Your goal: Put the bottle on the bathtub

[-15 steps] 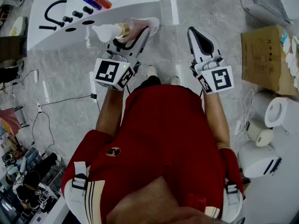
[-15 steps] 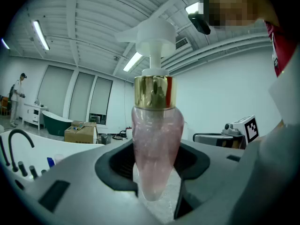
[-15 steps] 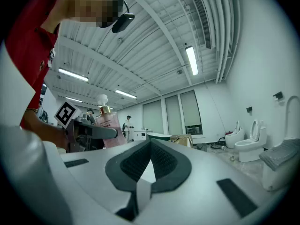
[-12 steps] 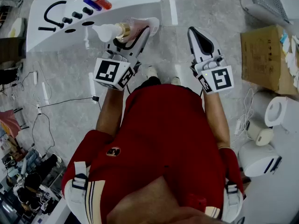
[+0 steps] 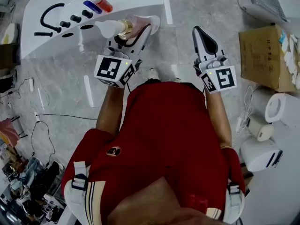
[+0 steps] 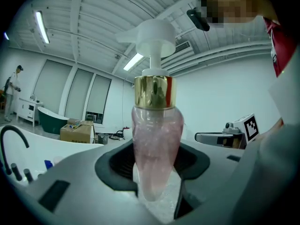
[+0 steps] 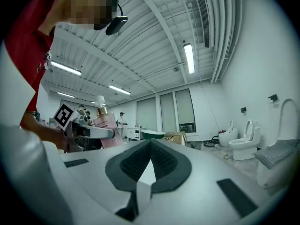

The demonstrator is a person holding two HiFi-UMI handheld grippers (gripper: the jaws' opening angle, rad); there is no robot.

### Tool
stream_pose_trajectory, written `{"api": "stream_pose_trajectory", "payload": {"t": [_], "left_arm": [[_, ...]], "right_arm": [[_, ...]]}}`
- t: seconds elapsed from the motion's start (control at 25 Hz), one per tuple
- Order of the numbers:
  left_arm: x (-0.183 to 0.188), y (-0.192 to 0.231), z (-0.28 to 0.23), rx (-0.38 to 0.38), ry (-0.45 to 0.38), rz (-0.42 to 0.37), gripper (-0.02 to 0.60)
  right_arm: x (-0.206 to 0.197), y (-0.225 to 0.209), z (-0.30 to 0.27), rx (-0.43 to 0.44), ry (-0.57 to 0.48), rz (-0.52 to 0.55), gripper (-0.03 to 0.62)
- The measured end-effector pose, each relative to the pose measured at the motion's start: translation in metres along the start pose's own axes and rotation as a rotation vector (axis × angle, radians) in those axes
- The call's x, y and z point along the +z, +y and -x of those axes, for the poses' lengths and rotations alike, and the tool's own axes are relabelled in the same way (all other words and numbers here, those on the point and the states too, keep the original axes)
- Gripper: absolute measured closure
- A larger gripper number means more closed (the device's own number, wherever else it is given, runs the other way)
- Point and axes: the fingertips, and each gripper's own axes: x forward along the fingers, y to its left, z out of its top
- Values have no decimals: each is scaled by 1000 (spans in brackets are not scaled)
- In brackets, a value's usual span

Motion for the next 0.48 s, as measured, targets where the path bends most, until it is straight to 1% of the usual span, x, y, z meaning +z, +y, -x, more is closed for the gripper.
{"api": "stream_pose_trajectory", "payload": {"t": [0.28,0.48], "left_arm": [[-7,39,10,-24,-9,18,357],[-13,60,16,-26,-11,17,357]], "right_arm": [[-10,18,-23,-46,34,9,600],[-19,34,-35,-50,65,15,600]]}}
